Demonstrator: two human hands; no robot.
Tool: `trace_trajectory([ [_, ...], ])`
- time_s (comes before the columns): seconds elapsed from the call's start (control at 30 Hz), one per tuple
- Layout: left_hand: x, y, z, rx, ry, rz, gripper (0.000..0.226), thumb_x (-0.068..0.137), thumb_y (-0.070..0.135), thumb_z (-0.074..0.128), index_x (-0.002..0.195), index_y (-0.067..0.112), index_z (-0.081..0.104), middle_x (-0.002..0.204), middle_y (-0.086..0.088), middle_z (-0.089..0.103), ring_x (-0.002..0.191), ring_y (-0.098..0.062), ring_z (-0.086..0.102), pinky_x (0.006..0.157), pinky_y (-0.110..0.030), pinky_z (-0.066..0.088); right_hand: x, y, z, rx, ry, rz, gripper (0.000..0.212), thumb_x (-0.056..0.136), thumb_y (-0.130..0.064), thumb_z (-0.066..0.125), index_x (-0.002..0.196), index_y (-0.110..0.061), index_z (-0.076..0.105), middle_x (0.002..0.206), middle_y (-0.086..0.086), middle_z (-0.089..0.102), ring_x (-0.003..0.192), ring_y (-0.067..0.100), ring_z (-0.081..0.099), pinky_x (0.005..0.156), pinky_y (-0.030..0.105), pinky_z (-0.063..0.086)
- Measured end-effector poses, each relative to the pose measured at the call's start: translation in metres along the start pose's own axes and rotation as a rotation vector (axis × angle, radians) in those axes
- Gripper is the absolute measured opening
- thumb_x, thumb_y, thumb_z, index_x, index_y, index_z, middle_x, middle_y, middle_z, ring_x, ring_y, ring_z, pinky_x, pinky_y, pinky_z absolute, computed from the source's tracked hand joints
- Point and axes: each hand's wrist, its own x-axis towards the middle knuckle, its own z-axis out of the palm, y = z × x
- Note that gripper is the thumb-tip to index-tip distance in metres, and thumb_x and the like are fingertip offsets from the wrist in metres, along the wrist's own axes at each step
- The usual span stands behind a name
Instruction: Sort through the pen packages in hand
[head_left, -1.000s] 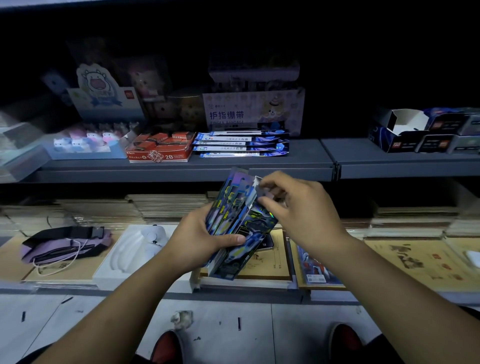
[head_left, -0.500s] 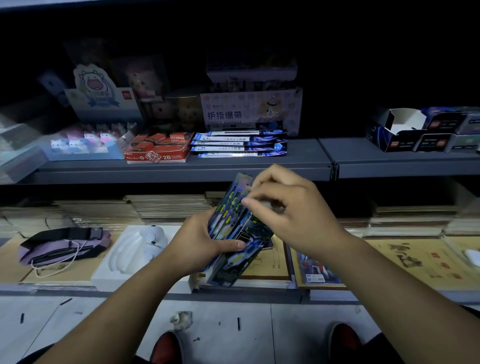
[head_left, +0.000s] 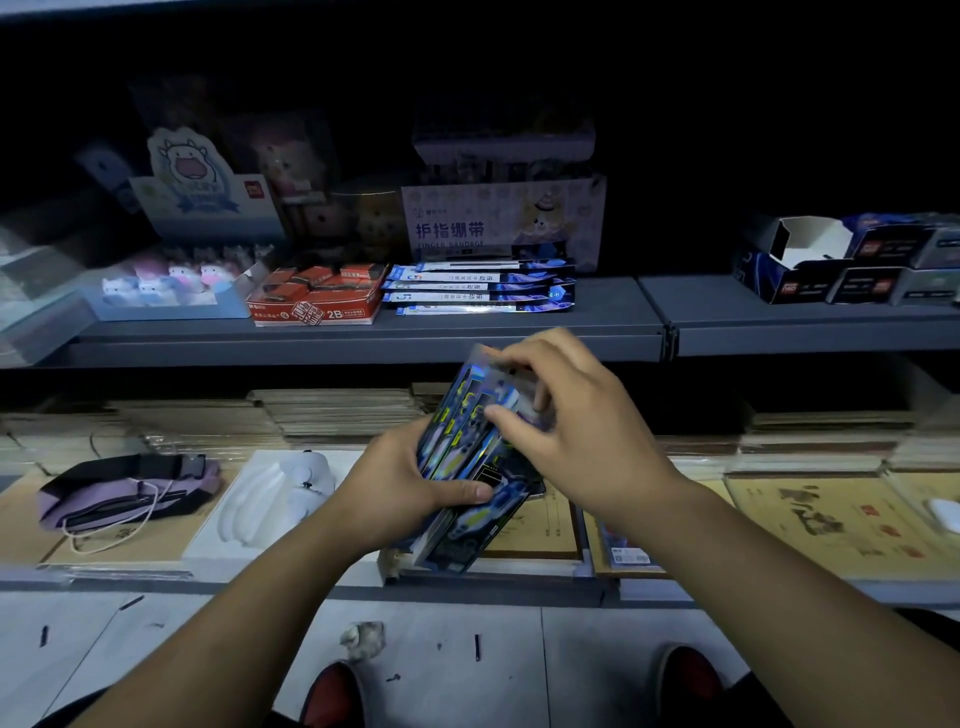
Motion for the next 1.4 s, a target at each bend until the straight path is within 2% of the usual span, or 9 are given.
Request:
trace_trajectory([
  [0.1, -0.002, 0.002, 0.000, 0.008, -0.020, 0.002, 0.049, 0.069, 0.024, 0.093, 0.111, 0.024, 0.068, 0.099, 0.007, 0.079, 0.092, -0.011, 0.076, 0.088, -0.039, 0.060, 0.001, 0.002, 0.001, 0.062, 0.056, 0.021, 0.026, 0.093, -0.024, 0.075, 0.116, -0.016, 0.067, 0.100, -0.008, 0.055, 0.078, 0.003, 0.052, 0.074, 0.011, 0.036],
  [0.33, -0.001, 0.001, -0.001, 0.019, -0.028, 0.009, 0.047, 0.070, 0.027, 0.093, 0.109, 0.024, 0.068, 0.100, 0.005, 0.079, 0.093, -0.013, 0.075, 0.091, -0.046, 0.059, 0.005, 0.001, -0.002, 0.175, 0.069, -0.033, 0.014, 0.088, -0.017, 0.081, 0.083, -0.014, 0.068, 0.087, -0.005, 0.057, 0.078, 0.012, 0.054, 0.069, 0.017, 0.040],
  [0.53, 0.000, 0.002, -0.001, -0.040, -0.027, -0.009, 0.050, 0.070, 0.021, 0.092, 0.114, 0.019, 0.069, 0.105, 0.004, 0.079, 0.097, -0.016, 0.076, 0.094, -0.045, 0.058, 0.007, 0.009, -0.003, 0.273, 0.143, -0.054, 0.008, 0.092, -0.012, 0.076, 0.098, -0.011, 0.081, 0.090, -0.003, 0.070, 0.084, 0.011, 0.066, 0.074, 0.034, 0.054],
  [0.7, -0.001, 0.003, 0.000, -0.030, -0.023, -0.006, 0.049, 0.072, 0.021, 0.091, 0.115, 0.021, 0.069, 0.104, 0.006, 0.079, 0.095, -0.013, 0.076, 0.092, -0.043, 0.059, 0.008, 0.005, -0.010, 0.327, 0.342, -0.034, 0.013, 0.093, -0.010, 0.074, 0.103, -0.009, 0.081, 0.095, 0.001, 0.070, 0.089, 0.011, 0.067, 0.078, 0.030, 0.055],
  [0.8, -0.002, 0.002, -0.001, -0.019, -0.018, 0.003, 0.049, 0.072, 0.023, 0.091, 0.115, 0.022, 0.068, 0.104, 0.007, 0.079, 0.096, -0.012, 0.075, 0.093, -0.043, 0.059, 0.008, 0.001, -0.015, 0.461, 0.248, 0.068, 0.009, 0.094, -0.009, 0.072, 0.103, -0.010, 0.076, 0.092, 0.003, 0.072, 0.084, 0.016, 0.070, 0.076, 0.032, 0.057],
  [1.0, -0.003, 0.006, -0.001, -0.064, -0.001, -0.001, 0.046, 0.074, 0.018, 0.089, 0.115, 0.021, 0.067, 0.104, 0.004, 0.079, 0.097, -0.014, 0.075, 0.093, -0.043, 0.059, 0.006, -0.011, -0.007, 0.926, 0.053, 0.339, 0.036, 0.087, 0.001, 0.076, 0.114, -0.007, 0.053, 0.093, 0.021, 0.071, 0.059, 0.027, 0.066, 0.048, 0.034, 0.050],
  [1.17, -0.005, 0.009, -0.001, -0.071, 0.016, 0.012, 0.042, 0.075, 0.014, 0.088, 0.112, 0.024, 0.069, 0.101, 0.006, 0.079, 0.096, -0.012, 0.075, 0.089, -0.038, 0.060, 0.001, -0.008, 0.001, 0.686, -0.152, 0.316, 0.017, 0.086, -0.012, 0.081, 0.101, -0.017, 0.073, 0.075, 0.017, 0.074, 0.061, 0.038, 0.065, 0.052, 0.033, 0.051],
  [1.27, -0.005, 0.008, -0.003, -0.075, 0.042, -0.018, 0.041, 0.073, 0.018, 0.089, 0.109, 0.024, 0.070, 0.098, 0.006, 0.079, 0.094, -0.013, 0.076, 0.087, -0.037, 0.059, 0.004, -0.008, -0.001, 0.716, -0.014, 0.318, 0.008, 0.088, -0.014, 0.078, 0.095, -0.012, 0.074, 0.073, 0.020, 0.073, 0.059, 0.040, 0.063, 0.052, 0.033, 0.051],
  [1.4, -0.004, 0.009, -0.005, -0.072, 0.062, -0.054, 0.037, 0.073, 0.021, 0.090, 0.105, 0.023, 0.070, 0.093, 0.008, 0.080, 0.085, -0.009, 0.076, 0.077, -0.032, 0.058, 0.015, -0.001, -0.021, 0.857, 0.335, 0.304, 0.004, 0.093, -0.004, 0.071, 0.095, -0.004, 0.067, 0.071, 0.012, 0.071, 0.054, 0.020, 0.062, 0.047, 0.027, 0.050],
])
